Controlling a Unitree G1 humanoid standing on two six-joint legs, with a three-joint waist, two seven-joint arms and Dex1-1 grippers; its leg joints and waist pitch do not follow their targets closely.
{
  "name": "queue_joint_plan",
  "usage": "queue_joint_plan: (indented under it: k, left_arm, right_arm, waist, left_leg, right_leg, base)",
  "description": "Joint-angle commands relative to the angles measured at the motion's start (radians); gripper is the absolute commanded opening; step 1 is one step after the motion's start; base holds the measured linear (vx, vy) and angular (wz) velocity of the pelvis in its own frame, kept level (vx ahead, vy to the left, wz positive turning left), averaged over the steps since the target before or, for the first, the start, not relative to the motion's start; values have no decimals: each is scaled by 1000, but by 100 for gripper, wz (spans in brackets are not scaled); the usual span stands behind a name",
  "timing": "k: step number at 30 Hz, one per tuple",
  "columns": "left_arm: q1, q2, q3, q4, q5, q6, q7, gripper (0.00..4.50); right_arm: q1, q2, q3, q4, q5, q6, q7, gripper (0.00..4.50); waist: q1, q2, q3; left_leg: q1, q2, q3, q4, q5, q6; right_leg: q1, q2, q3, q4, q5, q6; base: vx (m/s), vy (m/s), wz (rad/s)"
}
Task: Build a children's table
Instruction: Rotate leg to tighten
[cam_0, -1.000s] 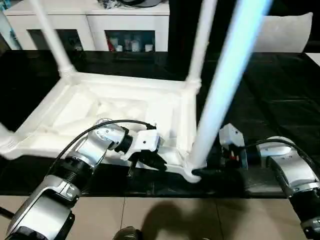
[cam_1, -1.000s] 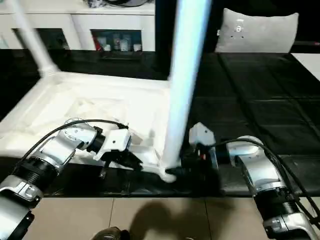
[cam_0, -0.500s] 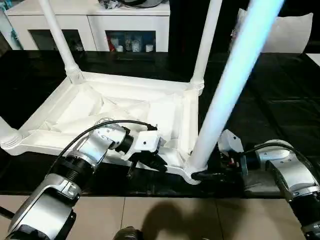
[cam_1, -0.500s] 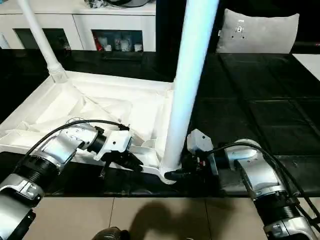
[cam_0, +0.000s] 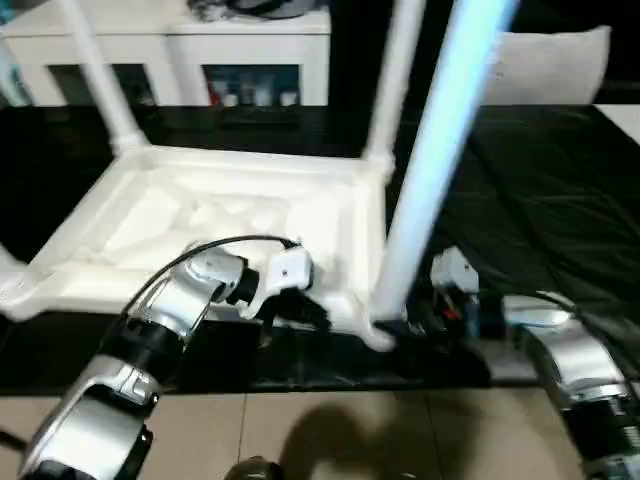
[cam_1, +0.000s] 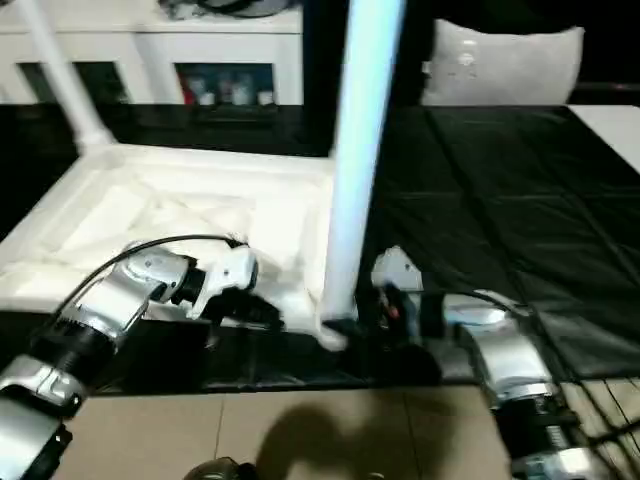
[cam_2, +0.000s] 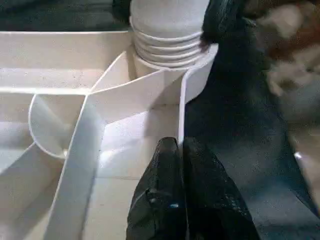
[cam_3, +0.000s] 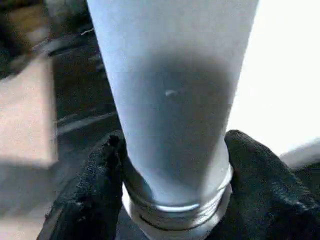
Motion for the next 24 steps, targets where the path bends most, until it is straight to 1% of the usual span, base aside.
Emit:
queue_joint_plan:
  k: [1, 2, 3, 4, 5, 6, 7, 8, 9, 10, 11, 12, 13, 15, 16, 17, 18, 19, 21, 22, 23, 24]
  left_arm:
    - [0, -79, 7, -84, -67, 31, 51, 0]
    - [6, -96, 12, -103, -67, 54, 80, 0]
    - [14, -140, 20, -132, -60, 103, 151, 0]
    - [18, -157, 24, -144, -56, 123, 179, 0]
    - [16, -189, 32, -149, -44, 153, 236, 0]
    - [12, -209, 38, -148, -36, 171, 274, 0]
    - [3, -244, 51, -140, -23, 194, 341, 0]
    - [3, -244, 51, -140, -23, 194, 341, 0]
    - [-4, -274, 61, -138, -8, 217, 400, 0]
    - [-4, -274, 61, -138, -8, 217, 400, 0]
    - [-13, -309, 73, -132, 2, 233, 463, 0]
    - [-20, -336, 63, -128, 32, 228, 520, 0]
    - [-21, -339, 61, -129, 36, 227, 527, 0]
    - [-14, -338, 41, -141, 51, 225, 528, 0]
    - [-6, -329, 30, -156, 59, 231, 519, 0]
    - [-4, -327, 28, -158, 61, 232, 517, 0]
    - [1, -317, 21, -165, 66, 234, 507, 0]
    - [7, -304, 12, -173, 75, 241, 498, 0]
    - [9, -295, 7, -174, 78, 240, 490, 0]
    - [11, -292, 5, -175, 80, 242, 490, 0]
    - [15, -284, 2, -175, 81, 237, 482, 0]
    - [17, -279, 0, -175, 81, 233, 477, 0]
  right_arm:
    - [-21, 60, 28, 11, 9, 20, -69, 267]
    - [-27, 84, 17, 28, -1, 24, -117, 267]
    - [-44, 132, -5, 67, -22, 26, -221, 267]
    - [-50, 151, -15, 80, -30, 28, -261, 266]
    - [-62, 177, -30, 101, -42, 30, -325, 266]
    - [-71, 192, -41, 115, -49, 32, -364, 266]
    - [-86, 216, -65, 133, -53, 39, -436, 266]
    - [-86, 216, -65, 133, -53, 39, -436, 266]
    - [-99, 237, -86, 146, -59, 50, -500, 266]
    - [-99, 237, -86, 146, -59, 50, -500, 266]
    - [-111, 254, -105, 162, -68, 50, -563, 266]
    - [-119, 268, -114, 176, -83, 19, -610, 266]
    - [-120, 269, -114, 178, -86, 14, -615, 266]
    - [-112, 274, -121, 169, -78, -11, -604, 266]
    - [-105, 273, -129, 158, -77, -16, -596, 322]
    - [-104, 272, -131, 156, -77, -18, -593, 336]
    - [-98, 264, -133, 149, -77, -21, -584, 339]
    - [-90, 249, -133, 143, -79, -26, -566, 347]
    - [-84, 235, -132, 134, -71, -28, -537, 371]
    - [-81, 228, -131, 128, -65, -29, -523, 371]
    - [-76, 212, -136, 118, -55, -30, -500, 379]
    - [-73, 201, -139, 111, -49, -31, -486, 393]
  waist:
    - [-3, -16, -64]
    - [-9, -17, -65]
    - [-19, -15, -66]
    - [-28, -18, -69]
    - [-31, -18, -69]
    - [-38, -18, -69]
    - [-38, -19, -70]
    - [-41, -19, -73]
    - [-41, -19, -75]
    - [-38, -20, -76]
    - [-37, -19, -76]
    - [-34, -14, -77]
    - [-35, -15, -77]
    - [-31, -9, -78]
    - [-31, -10, -78]
    - [-30, -9, -80]
    - [-30, -9, -81]
    - [-30, -5, -80]
    - [-28, -8, -79]
    - [-27, -8, -79]
    - [-23, -5, -79]
    - [-21, -7, -78]
  left_leg:
    - [31, 59, -38, -84, -308, -7]
    - [29, 57, -37, -82, -305, -4]
    - [27, 58, -35, -83, -291, -6]
    - [25, 54, -36, -80, -277, -2]
    - [23, 52, -36, -79, -269, 3]
    - [24, 51, -32, -76, -254, 11]
    - [24, 49, -32, -73, -249, 17]
    - [21, 49, -30, -71, -218, 30]
    - [21, 49, -29, -68, -185, 47]
    - [20, 46, -28, -66, -166, 64]
    - [20, 46, -28, -65, -155, 68]
    - [22, 47, -28, -64, -146, 76]
    - [22, 49, -28, -65, -144, 78]
    - [23, 50, -29, -65, -141, 84]
    - [22, 51, -29, -66, -143, 88]
    - [23, 52, -29, -65, -141, 89]
    - [22, 52, -30, -65, -132, 95]
    - [22, 52, -30, -65, -130, 97]
    - [23, 53, -28, -64, -135, 102]
    - [23, 53, -28, -64, -136, 102]
    - [24, 54, -29, -64, -137, 102]
    - [24, 53, -28, -63, -141, 103]
  right_leg:
    - [30, -65, 34, -92, -347, -191]
    - [31, -64, 34, -93, -329, -190]
    - [30, -62, 35, -88, -286, -205]
    - [33, -63, 33, -89, -268, -212]
    - [34, -62, 32, -90, -265, -211]
    - [32, -59, 33, -91, -243, -217]
    - [33, -59, 33, -92, -238, -219]
    - [37, -58, 34, -89, -202, -222]
    - [39, -57, 33, -87, -153, -228]
    - [41, -56, 31, -87, -133, -230]
    - [42, -56, 32, -85, -120, -231]
    - [40, -56, 31, -85, -107, -234]
    - [40, -55, 31, -85, -102, -234]
    - [42, -54, 29, -84, -84, -234]
    - [43, -54, 29, -84, -71, -235]
    - [44, -54, 29, -82, -62, -237]
    - [44, -53, 28, -79, -40, -242]
    - [44, -53, 28, -78, -30, -244]
    - [44, -54, 28, -79, -23, -252]
    - [45, -55, 28, -79, -23, -252]
    - [46, -56, 29, -78, -24, -250]
    - [46, -55, 29, -80, -27, -249]
  base:
    - [0, 0, 0]
    - [0, 0, 0]
    - [0, 0, 0]
    - [0, 0, 0]
    - [0, 0, 0]
    - [0, 0, 0]
    - [0, 0, 0]
    - [0, 0, 0]
    - [0, 0, 0]
    - [0, 0, 0]
    - [0, 0, 0]
    - [0, 0, 0]
    - [0, 0, 0]
    - [0, 0, 0]
    - [0, 0, 0]
    - [0, 0, 0]
    - [0, 0, 0]
    - [0, 0, 0]
    - [0, 0, 0]
    - [0, 0, 0]
    - [0, 0, 0]
    - [0, 0, 0]
